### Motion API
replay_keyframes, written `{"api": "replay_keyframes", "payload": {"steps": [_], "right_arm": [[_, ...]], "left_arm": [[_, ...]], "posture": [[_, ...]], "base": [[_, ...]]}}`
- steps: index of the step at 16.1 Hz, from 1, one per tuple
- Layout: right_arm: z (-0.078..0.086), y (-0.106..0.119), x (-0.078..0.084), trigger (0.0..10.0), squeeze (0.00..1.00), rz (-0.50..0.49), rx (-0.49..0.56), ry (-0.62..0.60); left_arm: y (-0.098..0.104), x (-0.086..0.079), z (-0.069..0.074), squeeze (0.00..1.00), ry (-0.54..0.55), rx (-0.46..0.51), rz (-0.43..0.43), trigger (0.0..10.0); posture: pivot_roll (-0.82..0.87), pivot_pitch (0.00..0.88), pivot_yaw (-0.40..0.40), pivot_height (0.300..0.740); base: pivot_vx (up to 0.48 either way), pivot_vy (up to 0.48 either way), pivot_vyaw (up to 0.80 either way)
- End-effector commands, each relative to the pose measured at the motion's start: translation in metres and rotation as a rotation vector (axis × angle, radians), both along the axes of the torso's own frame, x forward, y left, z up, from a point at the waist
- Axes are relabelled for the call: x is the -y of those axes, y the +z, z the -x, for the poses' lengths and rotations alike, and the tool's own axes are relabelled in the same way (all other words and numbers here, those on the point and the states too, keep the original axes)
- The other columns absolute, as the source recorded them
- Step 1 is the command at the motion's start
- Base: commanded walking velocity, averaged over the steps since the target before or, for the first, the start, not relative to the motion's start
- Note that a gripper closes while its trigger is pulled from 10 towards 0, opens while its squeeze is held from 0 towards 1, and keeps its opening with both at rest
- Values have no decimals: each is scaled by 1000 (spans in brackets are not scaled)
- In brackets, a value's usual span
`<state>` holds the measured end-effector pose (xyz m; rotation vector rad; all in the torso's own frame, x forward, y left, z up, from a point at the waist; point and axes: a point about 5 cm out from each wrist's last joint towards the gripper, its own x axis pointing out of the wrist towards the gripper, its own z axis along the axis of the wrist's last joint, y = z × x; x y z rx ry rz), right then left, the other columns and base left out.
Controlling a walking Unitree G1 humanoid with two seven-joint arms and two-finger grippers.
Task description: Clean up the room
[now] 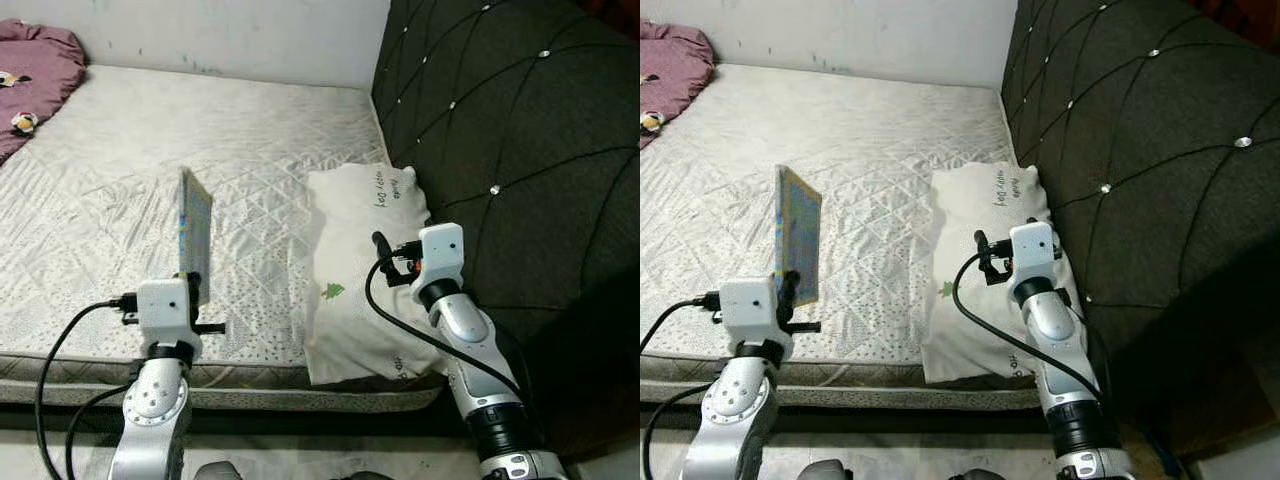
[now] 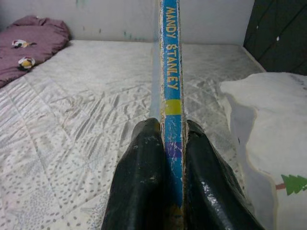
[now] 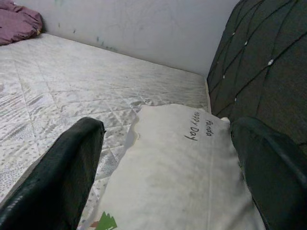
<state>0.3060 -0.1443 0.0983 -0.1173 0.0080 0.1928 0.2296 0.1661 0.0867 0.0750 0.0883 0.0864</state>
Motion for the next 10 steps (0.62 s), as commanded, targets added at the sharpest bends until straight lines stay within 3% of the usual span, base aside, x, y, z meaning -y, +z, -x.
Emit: {"api": "replay_keyframes", "payload": {"steps": [1, 10], "right_arm": [[0, 5, 1, 10000, 0, -4, 15, -8], [-3, 6, 2, 10000, 0, -2, 15, -8]], "left_arm": [[12, 3, -2, 0, -17, 53, 1, 10000], [11, 2, -4, 0, -2, 45, 12, 10000]], "posture": [[10, 0, -77, 740], [2, 8, -79, 740]], "base": [[0, 364, 0], [0, 365, 0]]}}
